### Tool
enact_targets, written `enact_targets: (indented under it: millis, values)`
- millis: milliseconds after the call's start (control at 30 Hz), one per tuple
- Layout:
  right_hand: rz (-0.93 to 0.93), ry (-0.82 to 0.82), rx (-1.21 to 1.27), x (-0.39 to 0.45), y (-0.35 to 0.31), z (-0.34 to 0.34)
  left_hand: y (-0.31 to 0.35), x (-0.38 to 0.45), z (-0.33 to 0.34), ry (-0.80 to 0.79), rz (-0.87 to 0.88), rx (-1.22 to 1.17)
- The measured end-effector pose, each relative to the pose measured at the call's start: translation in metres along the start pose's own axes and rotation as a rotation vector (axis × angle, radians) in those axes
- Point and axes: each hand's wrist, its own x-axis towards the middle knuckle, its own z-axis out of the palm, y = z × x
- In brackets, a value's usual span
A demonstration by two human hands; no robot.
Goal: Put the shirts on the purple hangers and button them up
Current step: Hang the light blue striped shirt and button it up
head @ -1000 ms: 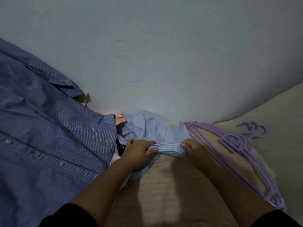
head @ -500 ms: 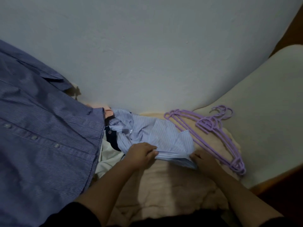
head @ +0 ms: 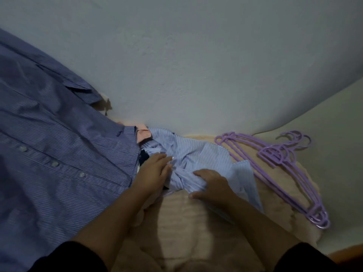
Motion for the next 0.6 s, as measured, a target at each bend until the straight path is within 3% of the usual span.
enact_targets:
  millis: [133,233,367,600]
  values:
    - [0.078,-0.178,-0.088,0.012,-0.003,0.015,-0.008,0.004,0.004,-0.131,-0.033,-0.054]
    - [0.161,-0.045,0.220,0.006,0.015,0.011,-0.001,0.003,0.009,-0.165,-0.070,-0.142]
    - [0.211,-0.078,0.286,-0.012,0.041,-0.009,0.019,0.003,0.019,-0.230,-0.099,-0.127]
    - [0.310,-0.110,0.165,-0.068,0.079,-0.048,0.036,-0.008,0.014,-0.115,-0.179,-0.178]
